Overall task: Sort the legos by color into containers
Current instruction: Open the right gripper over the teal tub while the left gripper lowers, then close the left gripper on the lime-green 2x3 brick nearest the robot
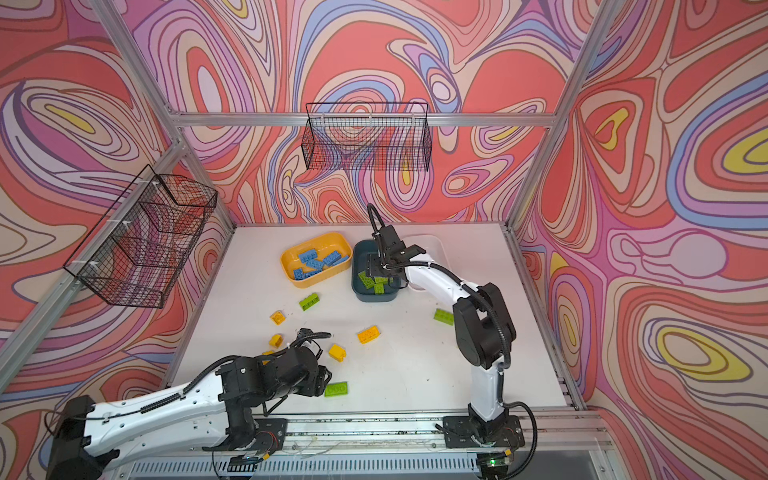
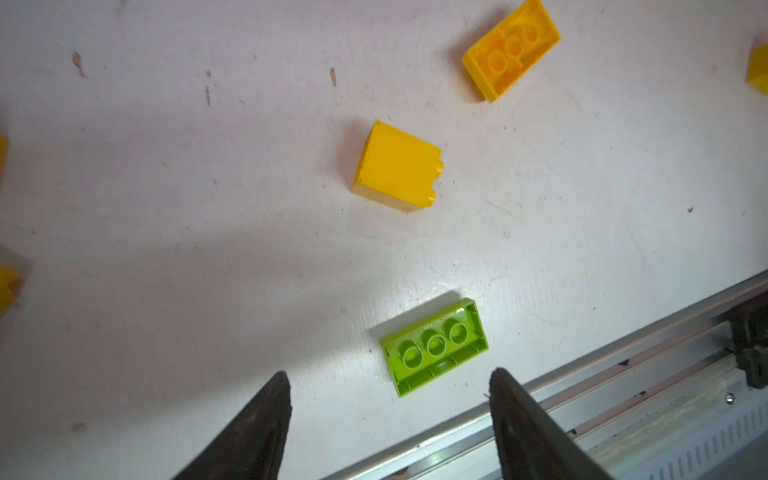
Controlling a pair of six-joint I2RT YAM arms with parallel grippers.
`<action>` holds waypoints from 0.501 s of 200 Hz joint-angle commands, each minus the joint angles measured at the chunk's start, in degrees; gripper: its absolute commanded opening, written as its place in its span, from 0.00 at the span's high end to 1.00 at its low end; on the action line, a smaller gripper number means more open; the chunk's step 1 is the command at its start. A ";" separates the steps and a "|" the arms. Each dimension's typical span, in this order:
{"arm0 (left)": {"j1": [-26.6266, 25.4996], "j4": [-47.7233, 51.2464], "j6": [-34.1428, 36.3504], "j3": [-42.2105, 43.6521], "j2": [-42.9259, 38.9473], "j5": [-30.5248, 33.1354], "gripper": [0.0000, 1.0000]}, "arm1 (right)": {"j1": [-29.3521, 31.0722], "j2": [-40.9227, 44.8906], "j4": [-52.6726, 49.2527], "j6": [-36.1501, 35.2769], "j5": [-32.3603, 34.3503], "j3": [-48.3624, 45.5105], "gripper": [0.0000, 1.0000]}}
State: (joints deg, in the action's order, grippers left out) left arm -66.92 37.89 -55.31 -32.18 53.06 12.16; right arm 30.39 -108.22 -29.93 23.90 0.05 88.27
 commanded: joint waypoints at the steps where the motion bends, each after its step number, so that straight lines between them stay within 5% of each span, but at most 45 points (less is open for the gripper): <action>1: -4.43 1.32 -8.92 -3.33 6.74 7.39 0.23 | -1.19 6.06 2.72 0.60 0.57 -4.30 0.22; 45: -7.35 -1.10 -12.71 -9.14 21.25 7.36 0.21 | -4.52 17.21 6.88 2.17 -0.65 -16.90 0.20; 100: -7.40 -5.86 -14.78 -10.19 28.31 3.39 0.20 | -7.95 26.10 8.42 2.28 -1.46 -26.79 0.19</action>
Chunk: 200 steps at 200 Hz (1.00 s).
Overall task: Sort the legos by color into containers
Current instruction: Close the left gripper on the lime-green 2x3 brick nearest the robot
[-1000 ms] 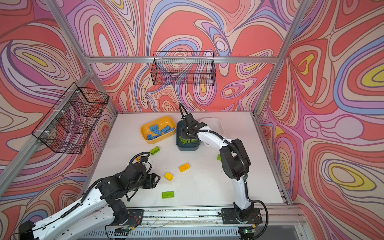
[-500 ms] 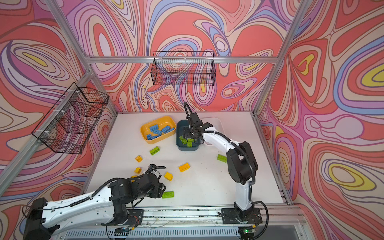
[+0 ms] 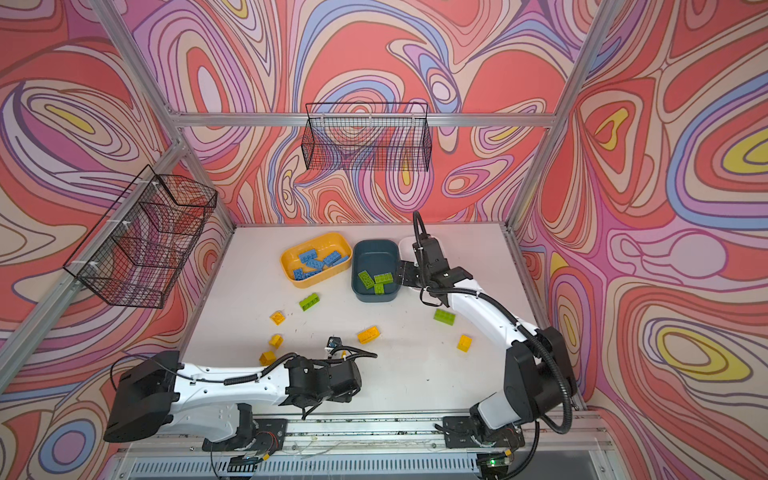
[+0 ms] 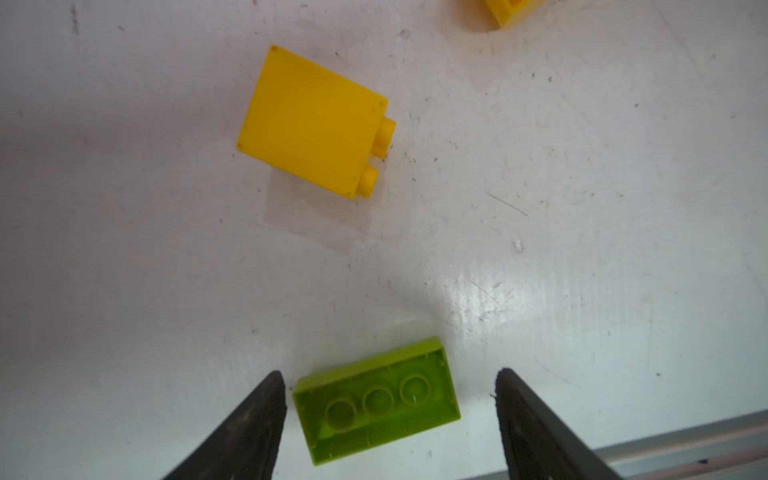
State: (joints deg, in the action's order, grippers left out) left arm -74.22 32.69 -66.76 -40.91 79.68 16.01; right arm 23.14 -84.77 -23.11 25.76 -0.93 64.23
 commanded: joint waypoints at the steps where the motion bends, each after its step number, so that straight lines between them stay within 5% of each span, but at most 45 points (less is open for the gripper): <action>1: -0.08 -0.72 -3.44 -1.42 1.74 -0.45 0.20 | -0.71 2.75 1.59 0.43 -0.48 -2.81 0.19; 200: -0.98 3.61 -9.56 0.69 2.59 -2.95 0.19 | -1.80 5.46 3.20 0.70 -2.07 -6.30 0.19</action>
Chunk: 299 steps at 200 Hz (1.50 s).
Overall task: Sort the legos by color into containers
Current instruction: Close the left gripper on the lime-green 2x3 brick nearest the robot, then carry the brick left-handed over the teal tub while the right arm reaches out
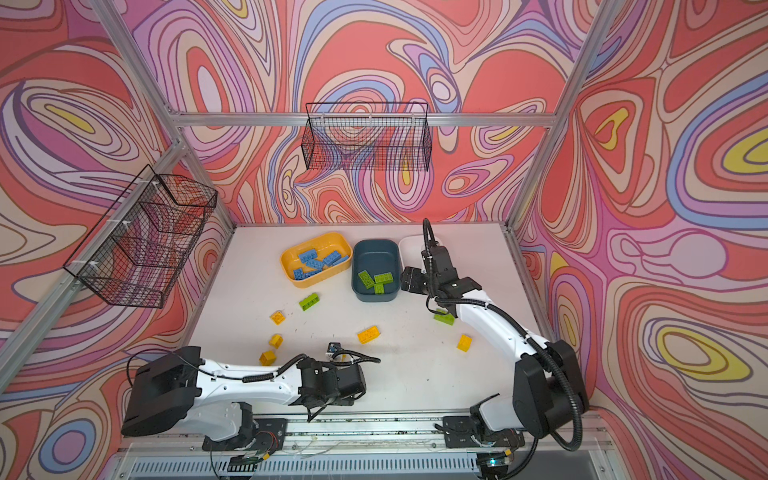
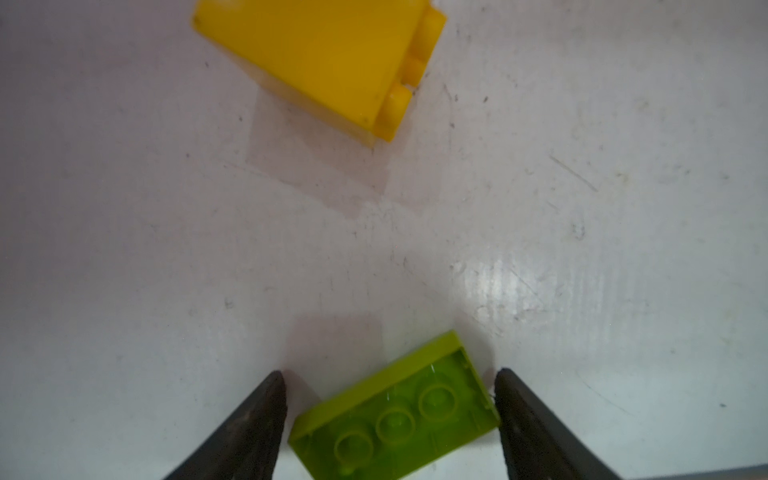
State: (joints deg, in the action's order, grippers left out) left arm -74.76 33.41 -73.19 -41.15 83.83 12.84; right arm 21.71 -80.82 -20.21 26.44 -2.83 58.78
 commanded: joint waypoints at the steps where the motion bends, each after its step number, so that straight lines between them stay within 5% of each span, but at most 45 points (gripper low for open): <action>1: -0.45 2.93 -3.20 1.00 -1.65 0.24 0.19 | -0.37 1.48 0.32 0.02 -0.16 -0.86 0.19; 159: 1.68 -0.91 0.40 -1.11 -0.21 -0.10 0.40 | -0.71 2.19 1.18 1.06 -1.12 -3.86 0.19; 238: 16.63 1.96 20.54 -16.96 -2.63 -0.68 0.42 | -0.88 6.31 0.87 1.68 -2.00 -8.34 0.20; 299: 31.79 1.27 35.00 -42.55 16.09 -8.61 0.42 | -0.88 10.98 0.23 2.48 -2.41 -13.31 0.20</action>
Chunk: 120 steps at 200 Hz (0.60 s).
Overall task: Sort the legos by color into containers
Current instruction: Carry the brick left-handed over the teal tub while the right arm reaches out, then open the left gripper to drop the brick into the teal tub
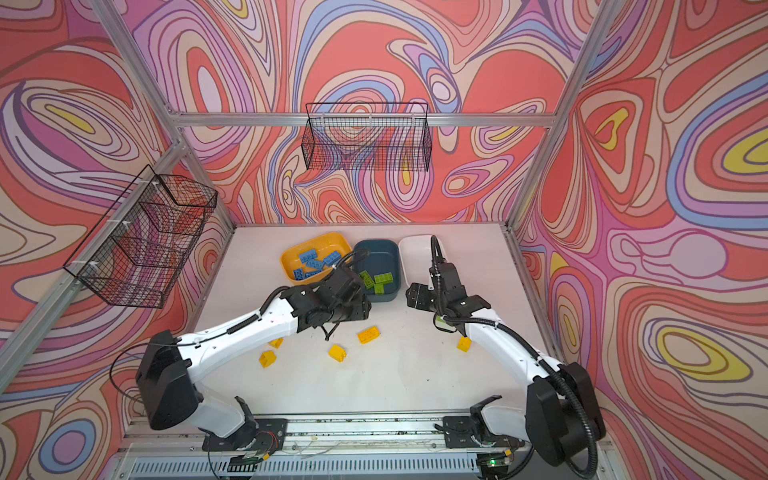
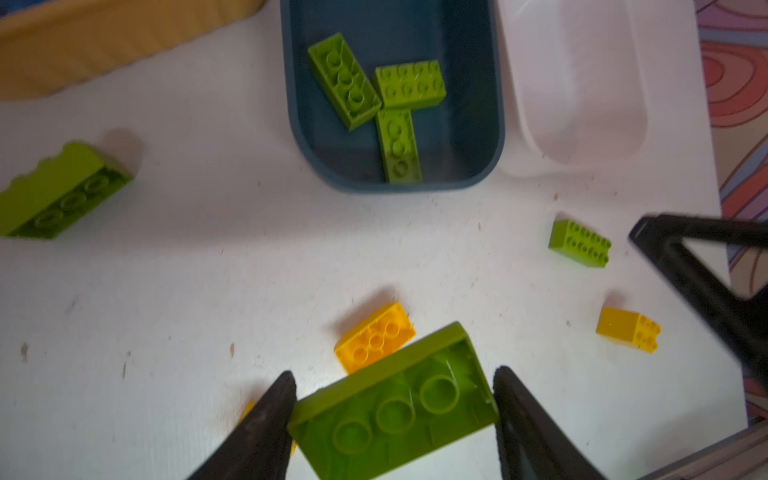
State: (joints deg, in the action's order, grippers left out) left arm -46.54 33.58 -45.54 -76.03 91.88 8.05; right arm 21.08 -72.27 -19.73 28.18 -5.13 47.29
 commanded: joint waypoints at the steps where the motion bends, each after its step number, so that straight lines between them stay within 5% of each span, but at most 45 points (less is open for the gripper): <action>1: 3.74 1.20 7.42 -8.14 8.49 -3.96 0.42 | -0.25 2.51 -0.33 0.73 -0.09 -1.83 0.20; 77: 9.93 6.20 11.36 -32.68 29.24 -6.76 0.41 | -0.25 12.53 -7.67 1.26 2.35 -6.47 0.20; 120: 11.25 6.53 13.92 -36.61 30.08 -7.54 0.22 | -0.25 15.63 -10.94 2.79 4.91 -8.67 0.18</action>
State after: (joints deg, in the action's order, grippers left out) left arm -36.23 37.69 -34.33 -109.19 121.60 1.43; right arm 21.08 -58.81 -27.33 29.58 -2.72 40.18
